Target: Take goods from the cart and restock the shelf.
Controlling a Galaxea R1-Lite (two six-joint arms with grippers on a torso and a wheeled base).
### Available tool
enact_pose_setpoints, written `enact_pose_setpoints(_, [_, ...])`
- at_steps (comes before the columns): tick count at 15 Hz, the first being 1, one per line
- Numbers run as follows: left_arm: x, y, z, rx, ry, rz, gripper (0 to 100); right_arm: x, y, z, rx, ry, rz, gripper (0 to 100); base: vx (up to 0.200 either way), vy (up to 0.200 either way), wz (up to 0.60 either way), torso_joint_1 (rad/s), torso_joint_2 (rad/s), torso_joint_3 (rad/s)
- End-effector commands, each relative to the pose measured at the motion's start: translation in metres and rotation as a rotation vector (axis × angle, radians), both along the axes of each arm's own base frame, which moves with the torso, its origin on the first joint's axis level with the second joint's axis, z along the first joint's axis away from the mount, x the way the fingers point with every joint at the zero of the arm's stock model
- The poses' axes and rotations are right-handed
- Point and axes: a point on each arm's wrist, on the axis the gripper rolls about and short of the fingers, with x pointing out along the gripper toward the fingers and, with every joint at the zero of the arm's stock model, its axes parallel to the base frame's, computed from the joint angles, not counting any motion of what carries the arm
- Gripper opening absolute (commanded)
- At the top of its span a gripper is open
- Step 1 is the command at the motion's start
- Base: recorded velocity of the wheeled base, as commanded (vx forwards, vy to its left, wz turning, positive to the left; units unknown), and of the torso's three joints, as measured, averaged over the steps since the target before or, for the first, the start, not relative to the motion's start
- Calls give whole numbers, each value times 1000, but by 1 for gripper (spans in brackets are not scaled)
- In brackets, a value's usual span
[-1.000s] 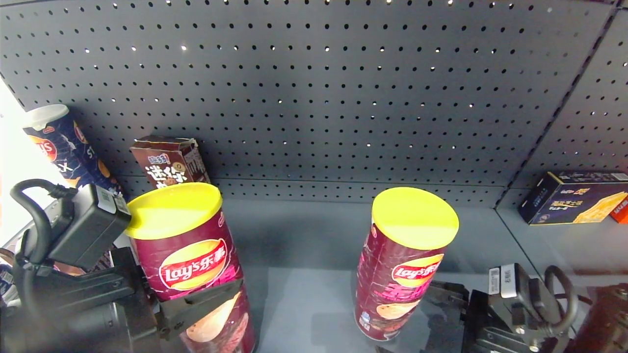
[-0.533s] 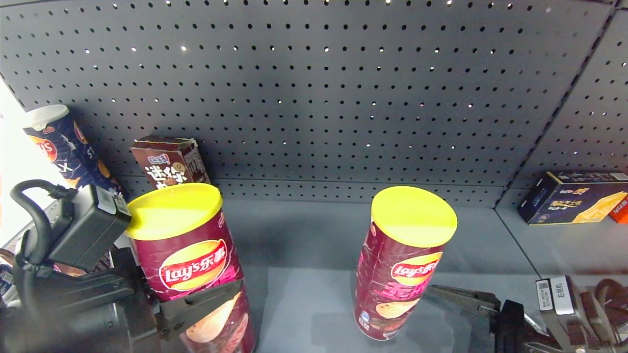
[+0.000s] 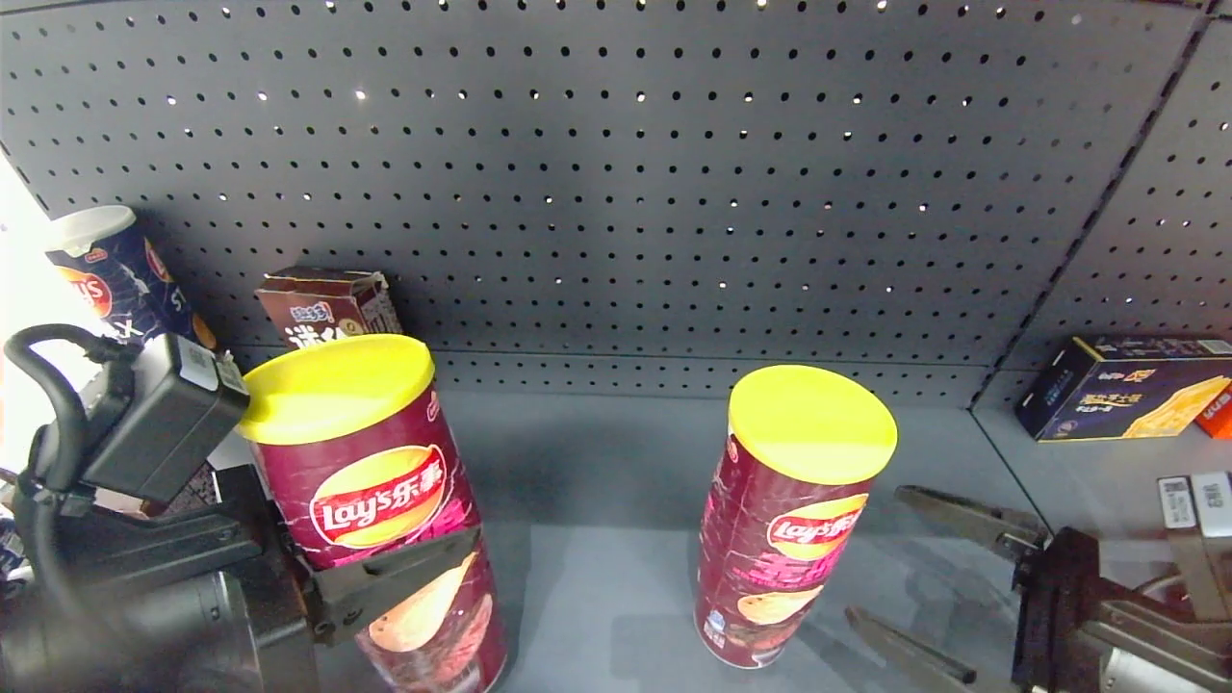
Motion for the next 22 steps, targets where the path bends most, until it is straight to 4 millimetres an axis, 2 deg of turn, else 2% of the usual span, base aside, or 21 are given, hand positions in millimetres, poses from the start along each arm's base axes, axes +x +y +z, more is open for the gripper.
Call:
enact_pose_setpoints(1, [6, -3, 7, -7, -12, 7, 0, 6, -15, 22, 66, -91, -99, 100, 0, 0, 0, 0, 0, 0])
enact_pose_setpoints(5, [10, -2, 11, -14, -24, 20, 0, 8, -32, 72, 112, -163, -222, 100, 0, 0, 0, 0, 0, 0])
enact_pose_setpoints(6, [10, -2, 11, -14, -24, 20, 0, 9, -40, 80, 123, -171, -310, 100, 0, 0, 0, 0, 0, 0])
enact_pose_setpoints(7, [10, -2, 11, -14, -24, 22, 0, 11, -48, 82, 128, -175, -400, 100, 0, 0, 0, 0, 0, 0])
enact_pose_setpoints(8, [10, -2, 11, -14, -24, 22, 0, 11, -48, 82, 128, -175, -400, 100, 0, 0, 0, 0, 0, 0])
enact_pose_setpoints(9, [10, -2, 12, -16, -27, 20, 0, 8, -70, 89, 144, -218, -571, 100, 0, 0, 0, 0, 0, 0])
enact_pose_setpoints(10, [10, -2, 12, -16, -27, 19, 0, 2, -81, 90, 148, -241, -639, 100, 0, 0, 0, 0, 0, 0])
enact_pose_setpoints(11, [12, -3, 12, -16, -27, 20, 0, -15, -94, 89, 151, -275, -731, 100, 0, 0, 0, 0, 0, 0])
enact_pose_setpoints(12, [12, -3, 13, -16, -27, 20, 0, -24, -98, 88, 152, -288, -759, 100, 0, 0, 0, 0, 0, 0])
enact_pose_setpoints(13, [15, -2, 14, -17, -29, 31, 0, -49, -104, 84, 150, -307, -809, 100, 0, 0, 0, 0, 0, 0])
enact_pose_setpoints(17, [16, -2, 13, -15, -25, 36, 0, -114, -106, 56, 97, -237, -903, 100, 0, 0, 0, 0, 0, 0])
enact_pose_setpoints(20, [18, -2, 11, -7, -16, 41, 0, -150, -103, 27, 68, -189, -948, 100, 0, 0, 0, 0, 0, 0])
enact_pose_setpoints(21, [18, -2, 10, -3, -16, 41, 0, -158, -102, 16, 57, -163, -933, 100, 0, 0, 0, 0, 0, 0])
enact_pose_setpoints(22, [18, -2, 10, -3, -16, 41, 0, -159, -101, 14, 55, -158, -930, 100, 0, 0, 0, 0, 0, 0])
